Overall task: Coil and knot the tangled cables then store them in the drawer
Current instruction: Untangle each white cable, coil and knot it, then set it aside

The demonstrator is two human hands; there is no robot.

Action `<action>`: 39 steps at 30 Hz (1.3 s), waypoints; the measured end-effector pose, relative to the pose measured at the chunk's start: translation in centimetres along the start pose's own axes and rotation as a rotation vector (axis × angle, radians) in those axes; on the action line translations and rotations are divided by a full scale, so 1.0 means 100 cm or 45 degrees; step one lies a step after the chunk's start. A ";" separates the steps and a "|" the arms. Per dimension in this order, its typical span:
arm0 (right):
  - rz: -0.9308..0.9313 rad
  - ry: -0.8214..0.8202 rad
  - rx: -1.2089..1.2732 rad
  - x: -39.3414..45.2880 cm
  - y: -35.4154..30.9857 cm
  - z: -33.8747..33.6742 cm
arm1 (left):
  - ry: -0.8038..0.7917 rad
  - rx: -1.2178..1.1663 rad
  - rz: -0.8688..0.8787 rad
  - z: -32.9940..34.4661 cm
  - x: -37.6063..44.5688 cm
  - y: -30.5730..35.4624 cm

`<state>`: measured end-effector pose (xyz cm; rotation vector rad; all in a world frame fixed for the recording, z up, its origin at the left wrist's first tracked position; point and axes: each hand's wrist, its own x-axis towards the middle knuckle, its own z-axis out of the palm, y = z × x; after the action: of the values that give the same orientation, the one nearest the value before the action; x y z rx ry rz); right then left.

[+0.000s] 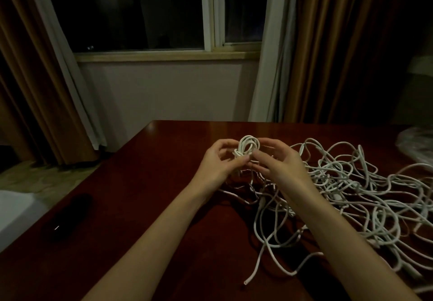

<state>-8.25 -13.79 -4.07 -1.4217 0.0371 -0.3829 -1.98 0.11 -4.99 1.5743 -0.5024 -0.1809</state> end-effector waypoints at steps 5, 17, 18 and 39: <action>-0.118 0.074 -0.211 -0.005 0.006 0.003 | 0.075 -0.029 0.045 0.001 -0.001 0.004; -0.677 0.045 -0.918 -0.011 0.011 0.012 | 0.066 -0.090 0.028 -0.027 -0.028 0.004; -0.684 0.037 -0.934 -0.011 0.011 0.013 | 0.042 -0.058 0.048 -0.033 -0.032 0.005; -0.491 -0.538 -0.986 -0.046 0.035 0.180 | 0.129 1.329 0.213 -0.201 -0.125 0.040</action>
<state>-7.24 5.03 -5.51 -2.2636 -0.4852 -0.3924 -5.54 23.62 -1.84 2.5177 -0.6966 0.3525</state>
